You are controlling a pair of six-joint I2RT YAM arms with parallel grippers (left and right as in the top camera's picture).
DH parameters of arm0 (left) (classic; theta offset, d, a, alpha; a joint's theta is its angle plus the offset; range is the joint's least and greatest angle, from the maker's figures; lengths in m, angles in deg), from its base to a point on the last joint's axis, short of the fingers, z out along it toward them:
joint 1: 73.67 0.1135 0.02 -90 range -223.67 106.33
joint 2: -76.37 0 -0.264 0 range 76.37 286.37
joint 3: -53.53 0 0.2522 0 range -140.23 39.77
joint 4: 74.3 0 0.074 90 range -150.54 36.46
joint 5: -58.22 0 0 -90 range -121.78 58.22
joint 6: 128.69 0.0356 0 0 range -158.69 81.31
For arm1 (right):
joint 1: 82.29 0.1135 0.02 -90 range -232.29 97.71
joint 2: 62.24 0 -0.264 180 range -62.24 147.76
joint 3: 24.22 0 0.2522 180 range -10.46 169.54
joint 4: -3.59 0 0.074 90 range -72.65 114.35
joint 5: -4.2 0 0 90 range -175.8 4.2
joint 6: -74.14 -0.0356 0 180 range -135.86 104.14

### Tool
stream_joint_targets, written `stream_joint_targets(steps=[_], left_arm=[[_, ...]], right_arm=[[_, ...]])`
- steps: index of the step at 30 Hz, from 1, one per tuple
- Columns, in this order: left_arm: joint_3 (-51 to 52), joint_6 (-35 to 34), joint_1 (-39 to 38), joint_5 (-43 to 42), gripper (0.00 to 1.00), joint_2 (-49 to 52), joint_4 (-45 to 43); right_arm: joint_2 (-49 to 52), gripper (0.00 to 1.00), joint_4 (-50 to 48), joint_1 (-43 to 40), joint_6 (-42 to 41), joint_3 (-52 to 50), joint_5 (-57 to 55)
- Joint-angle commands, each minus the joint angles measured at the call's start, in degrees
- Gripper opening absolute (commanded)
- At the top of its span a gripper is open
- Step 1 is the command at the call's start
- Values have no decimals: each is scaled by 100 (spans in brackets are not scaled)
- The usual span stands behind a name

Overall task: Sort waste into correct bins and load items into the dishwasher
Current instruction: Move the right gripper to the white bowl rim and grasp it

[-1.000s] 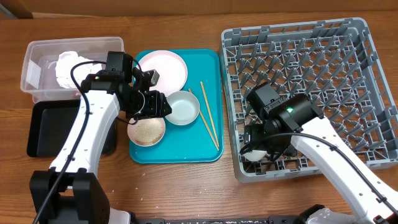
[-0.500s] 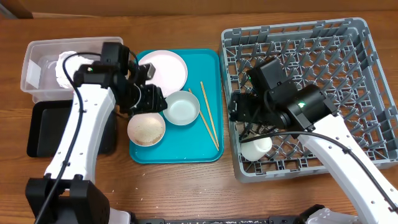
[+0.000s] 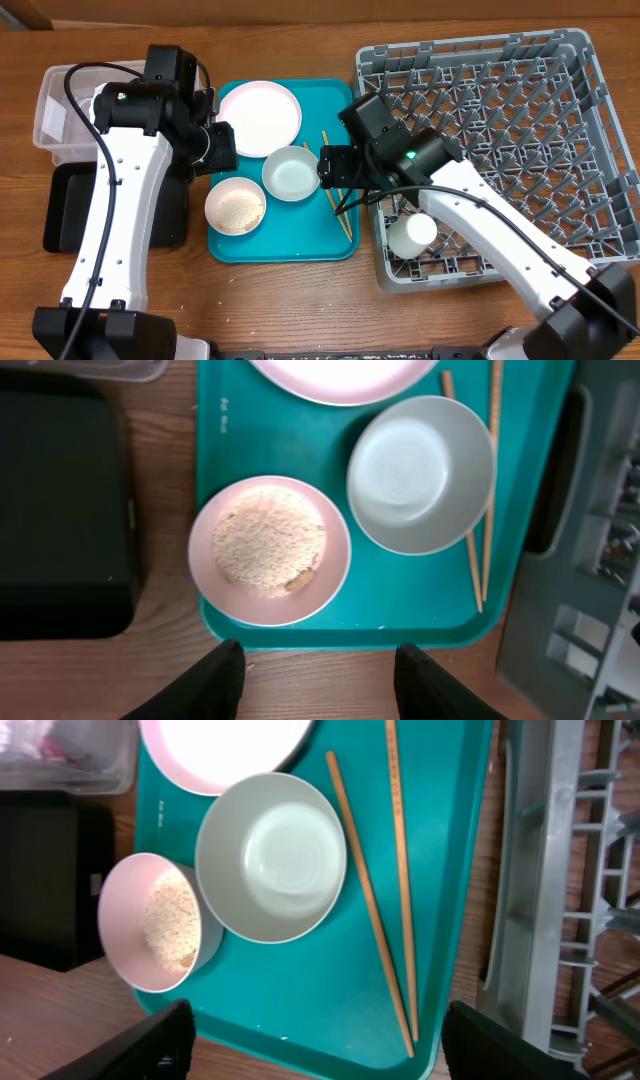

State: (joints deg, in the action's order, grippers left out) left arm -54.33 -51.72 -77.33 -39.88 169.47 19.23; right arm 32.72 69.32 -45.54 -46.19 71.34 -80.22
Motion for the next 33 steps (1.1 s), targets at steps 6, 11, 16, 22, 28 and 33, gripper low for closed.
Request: stream_joint_targets(steps=[6, 11, 16, 22, 28, 33], left_arm=[[26, -503, -13, 428, 50, -90, -37], [26, -726, -11, 734, 51, -87, -98], [26, -844, -11, 1027, 52, -87, -170], [26, -844, -11, 1152, 56, -85, -293], [26, -839, -11, 1154, 67, -85, -354], [26, -841, -11, 1152, 89, -85, -352]], right_arm=[[629, 76, -326, -9, -129, 92, 11], [872, 66, -763, -4, -151, 76, 7], [1102, 57, -1152, 28, -328, 59, -39], [1587, 56, -1296, 118, -448, 55, -98], [1974, 42, -1429, 118, -490, 55, -98], [2092, 31, -1534, 118, -487, 55, -98]])
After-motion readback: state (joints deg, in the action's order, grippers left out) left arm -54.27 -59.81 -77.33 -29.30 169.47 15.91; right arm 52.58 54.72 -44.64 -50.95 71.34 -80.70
